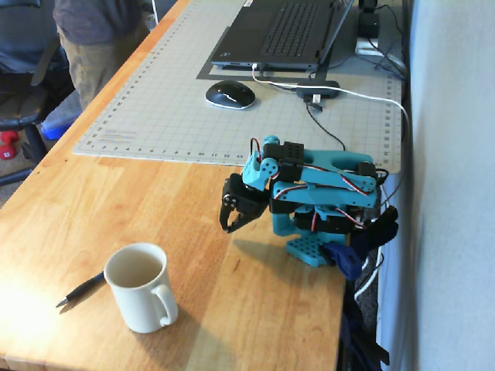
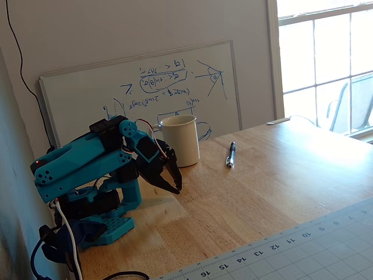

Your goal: Grasp a pen and put it in a mug.

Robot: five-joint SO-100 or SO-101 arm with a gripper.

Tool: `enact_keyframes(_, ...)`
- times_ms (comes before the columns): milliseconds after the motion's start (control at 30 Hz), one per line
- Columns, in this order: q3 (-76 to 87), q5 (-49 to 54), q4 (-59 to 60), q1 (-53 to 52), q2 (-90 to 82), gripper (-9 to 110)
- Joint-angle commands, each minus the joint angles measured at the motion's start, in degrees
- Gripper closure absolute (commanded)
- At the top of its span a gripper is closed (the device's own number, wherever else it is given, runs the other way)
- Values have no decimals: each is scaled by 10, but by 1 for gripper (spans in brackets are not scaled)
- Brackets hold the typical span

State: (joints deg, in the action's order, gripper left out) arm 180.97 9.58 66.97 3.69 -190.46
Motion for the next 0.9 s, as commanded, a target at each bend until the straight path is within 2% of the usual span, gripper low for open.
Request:
enact_keyframes(0, -11, 4, 2, 3, -17, 101)
enact_keyframes(433, -11, 3, 2, -1, -17, 101)
enact_keyframes(600, -59, -4, 2, -4, 11, 101)
enact_keyframes(700, -111, -49, 2, -4, 71, 101)
enact_keyframes(867, -236, -185, 2, 2, 185, 101)
